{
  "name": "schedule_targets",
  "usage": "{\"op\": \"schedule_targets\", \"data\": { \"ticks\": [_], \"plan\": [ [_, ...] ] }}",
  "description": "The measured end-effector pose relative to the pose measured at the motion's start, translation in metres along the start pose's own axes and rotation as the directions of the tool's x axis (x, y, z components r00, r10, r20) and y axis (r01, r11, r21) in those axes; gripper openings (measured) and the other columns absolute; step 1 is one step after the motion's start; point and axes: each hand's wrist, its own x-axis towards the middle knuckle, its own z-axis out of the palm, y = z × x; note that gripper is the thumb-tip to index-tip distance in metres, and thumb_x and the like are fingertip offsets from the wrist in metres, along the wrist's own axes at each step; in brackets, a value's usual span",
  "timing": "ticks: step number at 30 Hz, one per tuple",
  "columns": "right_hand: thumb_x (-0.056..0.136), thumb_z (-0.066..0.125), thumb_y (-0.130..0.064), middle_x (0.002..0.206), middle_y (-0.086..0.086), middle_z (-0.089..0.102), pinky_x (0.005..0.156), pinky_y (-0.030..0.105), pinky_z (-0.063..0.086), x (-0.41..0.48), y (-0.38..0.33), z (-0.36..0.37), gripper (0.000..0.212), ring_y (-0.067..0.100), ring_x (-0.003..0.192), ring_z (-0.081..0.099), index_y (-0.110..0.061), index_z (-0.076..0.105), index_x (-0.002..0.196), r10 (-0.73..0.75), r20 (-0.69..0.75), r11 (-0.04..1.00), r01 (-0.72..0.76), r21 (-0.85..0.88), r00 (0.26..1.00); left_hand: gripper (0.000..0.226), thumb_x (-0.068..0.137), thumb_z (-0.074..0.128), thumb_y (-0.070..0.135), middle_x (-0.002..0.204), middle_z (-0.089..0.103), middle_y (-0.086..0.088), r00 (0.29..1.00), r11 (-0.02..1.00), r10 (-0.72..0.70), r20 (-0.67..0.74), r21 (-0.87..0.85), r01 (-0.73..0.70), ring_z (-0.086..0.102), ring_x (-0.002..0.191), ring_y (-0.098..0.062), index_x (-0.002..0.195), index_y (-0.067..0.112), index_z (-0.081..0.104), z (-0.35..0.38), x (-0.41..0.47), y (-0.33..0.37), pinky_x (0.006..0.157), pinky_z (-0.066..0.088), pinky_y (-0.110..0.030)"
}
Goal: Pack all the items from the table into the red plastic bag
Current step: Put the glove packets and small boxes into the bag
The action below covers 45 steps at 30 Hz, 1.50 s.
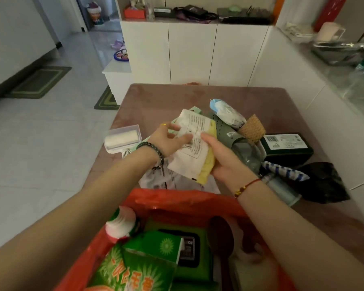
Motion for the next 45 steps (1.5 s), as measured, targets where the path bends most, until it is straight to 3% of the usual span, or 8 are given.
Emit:
{"op": "schedule_targets", "data": {
  "ticks": [7, 12, 16, 20, 30, 35, 39, 45],
  "plan": [
    [0.065, 0.072, -0.029, 0.114, 0.015, 0.068, 0.094, 0.051, 0.049, -0.134, 0.020, -0.023, 0.063, 0.032, 0.105, 0.065, -0.010, 0.055, 0.123, -0.072, 0.047, 0.992, 0.077, -0.103, 0.996, 0.042, 0.067, 0.068, 0.046, 0.092, 0.069, 0.003, 0.978, 0.959, 0.119, 0.173, -0.273, -0.069, 0.063, 0.067, -0.007, 0.089, 0.034, 0.035, 0.001, -0.123, -0.003, 0.054, 0.046, -0.018],
    [0.052, 0.080, -0.024, 0.094, 0.019, 0.073, 0.058, 0.034, 0.059, -0.200, 0.073, -0.039, 0.065, 0.028, 0.077, 0.073, -0.008, 0.063, 0.113, 0.147, -0.038, 0.987, -0.149, -0.056, 0.988, 0.033, 0.090, 0.035, 0.046, 0.098, 0.066, 0.002, 0.965, 0.968, 0.163, 0.206, 0.156, -0.197, 0.062, 0.091, -0.013, 0.105, 0.020, 0.049, -0.004, -0.170, -0.046, 0.090, 0.050, -0.030],
    [0.071, 0.070, -0.010, 0.064, 0.014, 0.073, 0.042, 0.023, 0.053, -0.208, 0.093, -0.027, 0.020, 0.019, 0.055, 0.071, -0.009, 0.064, 0.089, 0.171, -0.102, 0.985, -0.168, 0.037, 0.980, 0.055, 0.093, 0.038, 0.039, 0.148, 0.034, 0.000, 0.913, 0.484, 0.317, 0.258, 0.783, -0.389, 0.026, 0.139, -0.022, 0.142, 0.027, 0.019, -0.014, -0.138, -0.057, 0.117, 0.018, -0.039],
    [0.067, 0.066, -0.027, 0.114, 0.018, 0.068, 0.071, 0.040, 0.054, -0.175, 0.116, -0.009, 0.058, 0.033, 0.103, 0.064, -0.009, 0.058, 0.121, 0.275, -0.064, 0.950, -0.260, 0.175, 0.959, 0.056, 0.089, 0.045, 0.041, 0.136, 0.050, -0.007, 0.953, 0.250, 0.114, 0.281, 0.920, -0.301, 0.042, 0.128, -0.026, 0.139, 0.020, 0.030, -0.008, -0.098, -0.052, 0.112, 0.025, -0.041],
    [0.073, 0.074, -0.016, 0.126, 0.020, 0.046, 0.067, 0.053, 0.056, -0.113, 0.137, 0.030, 0.071, 0.041, 0.109, 0.054, -0.008, 0.033, 0.130, 0.252, -0.563, 0.951, -0.094, 0.295, 0.787, 0.022, 0.084, 0.060, 0.021, 0.107, 0.067, -0.005, 0.955, 0.779, 0.245, 0.165, 0.553, -0.295, 0.060, 0.099, -0.022, 0.104, 0.017, 0.067, -0.029, -0.094, -0.060, 0.091, 0.048, -0.032],
    [0.079, 0.066, -0.009, 0.115, 0.014, 0.051, 0.063, 0.038, 0.054, -0.108, 0.141, 0.050, 0.047, 0.030, 0.097, 0.054, -0.010, 0.043, 0.120, 0.200, -0.453, 0.969, -0.106, 0.224, 0.869, 0.016, 0.081, 0.064, 0.022, 0.094, 0.065, 0.002, 0.898, 0.752, 0.350, 0.266, 0.491, -0.439, 0.057, 0.085, -0.012, 0.097, 0.018, 0.069, -0.025, -0.101, -0.060, 0.087, 0.051, -0.031],
    [0.082, 0.060, -0.001, 0.097, 0.010, 0.065, 0.064, 0.025, 0.056, -0.137, 0.129, 0.021, 0.021, 0.020, 0.081, 0.063, -0.010, 0.061, 0.101, 0.005, -0.149, 0.945, -0.054, -0.324, 0.989, 0.013, 0.082, 0.064, 0.025, 0.086, 0.061, 0.006, 0.885, 0.730, 0.343, 0.315, 0.504, -0.462, 0.057, 0.084, -0.011, 0.092, 0.019, 0.067, -0.028, -0.100, -0.062, 0.083, 0.050, -0.027],
    [0.081, 0.062, -0.003, 0.079, -0.005, 0.069, 0.073, 0.022, 0.056, -0.141, 0.077, -0.015, 0.029, 0.012, 0.077, 0.067, -0.031, 0.063, 0.079, -0.560, -0.010, 0.561, 0.370, -0.741, 0.828, 0.039, 0.082, 0.057, 0.045, 0.111, 0.060, 0.004, 0.830, 0.529, 0.069, 0.553, 0.685, -0.501, 0.053, 0.096, -0.013, 0.113, 0.022, 0.059, -0.030, -0.103, -0.050, 0.080, 0.042, -0.021]
  ]
}}
